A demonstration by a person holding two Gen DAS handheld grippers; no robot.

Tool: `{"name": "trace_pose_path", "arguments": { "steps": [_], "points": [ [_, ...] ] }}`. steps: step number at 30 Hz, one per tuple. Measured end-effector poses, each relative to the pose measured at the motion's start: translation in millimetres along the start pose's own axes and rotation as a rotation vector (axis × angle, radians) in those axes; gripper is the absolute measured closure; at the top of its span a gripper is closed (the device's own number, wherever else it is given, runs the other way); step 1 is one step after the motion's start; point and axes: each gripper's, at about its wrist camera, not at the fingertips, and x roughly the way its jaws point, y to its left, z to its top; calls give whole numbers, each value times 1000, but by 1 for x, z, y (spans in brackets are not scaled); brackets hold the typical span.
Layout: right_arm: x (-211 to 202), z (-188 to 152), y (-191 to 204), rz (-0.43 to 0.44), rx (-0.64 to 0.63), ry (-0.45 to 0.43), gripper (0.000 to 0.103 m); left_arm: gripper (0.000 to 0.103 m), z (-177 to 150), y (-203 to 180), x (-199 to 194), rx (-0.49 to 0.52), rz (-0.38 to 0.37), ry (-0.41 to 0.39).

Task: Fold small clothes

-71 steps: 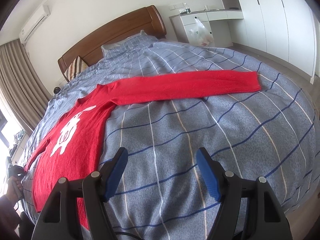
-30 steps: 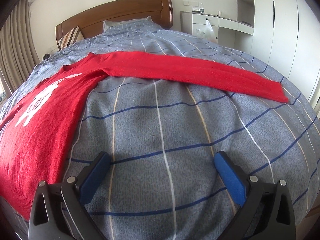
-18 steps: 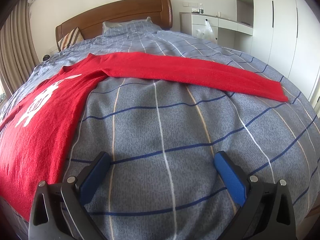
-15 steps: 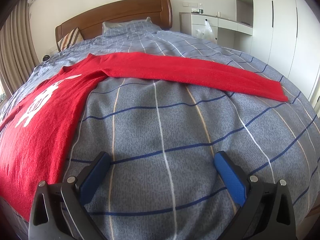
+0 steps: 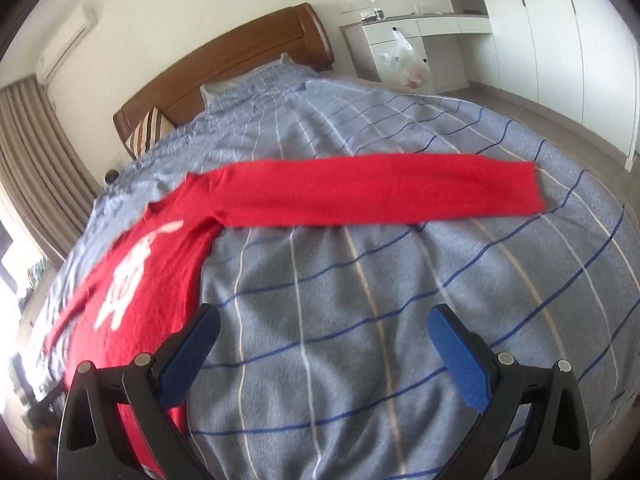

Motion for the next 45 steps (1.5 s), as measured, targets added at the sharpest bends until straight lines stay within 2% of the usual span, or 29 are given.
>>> {"name": "trace_pose_path", "arguments": {
  "steps": [3, 6, 8, 10, 12, 15, 16, 17, 18, 19, 21, 23, 26, 29, 33, 36, 39, 40, 41, 43, 45],
  "points": [
    [0, 33, -58, 75, 299, -14, 5, 0, 0, 0, 0, 0, 0, 0],
    [13, 38, -117, 117, 617, 9, 20, 0, 0, 0, 0, 0, 0, -1],
    [19, 37, -140, 117, 735, 1, 30, 0, 0, 0, 0, 0, 0, -2],
    [23, 44, -150, 110, 764, -31, 32, 0, 0, -1, 0, 0, 1, -4],
    [34, 53, -153, 113, 759, -20, 33, 0, 1, -1, 0, 1, 1, -6],
    [48, 63, -156, 93, 741, 11, 51, 0, 0, -1, 0, 0, 1, -6],
    [55, 66, -156, 86, 724, 39, 68, 0, 0, -1, 0, 0, 1, -6],
    [63, 69, -155, 78, 699, 81, 92, 0, 1, -1, -1, 0, 2, -8],
    [70, 71, -154, 70, 675, 127, 99, 0, 1, -1, -1, 1, 4, -11],
    [76, 72, -152, 60, 649, 158, 99, 0, 1, -2, -1, 2, 6, -13],
    [72, 85, -139, -19, 555, 141, 99, 0, 1, -2, -1, 1, 7, -17],
    [63, 105, -116, -98, 445, 96, 99, 0, 0, -3, -2, 0, 10, -19],
    [50, 148, -64, -122, 296, 2, 99, 0, 1, -4, 0, 0, 15, -22],
    [41, 192, 17, -40, 129, -75, 99, 0, 1, -4, 1, -1, 14, -23],
    [42, 219, 153, 153, -111, -82, 99, 0, 2, -4, 2, -1, 9, -21],
    [52, 210, 248, 284, -284, -14, 99, 0, 2, -4, 2, -2, 9, -21],
    [80, 176, 317, 379, -404, 88, 97, 0, 2, -5, 3, -1, 6, -23],
    [92, 162, 332, 417, -417, 140, 90, 0, 2, -5, 3, -1, 7, -23],
    [107, 148, 344, 462, -415, 205, 63, 0, 2, -5, 3, -1, 7, -23],
    [132, 119, 353, 539, -375, 326, 26, 0, 2, -5, 3, -1, 6, -23],
    [145, 97, 352, 619, -327, 385, 27, 0, 2, -5, 3, -1, 7, -23]
  ]
}}
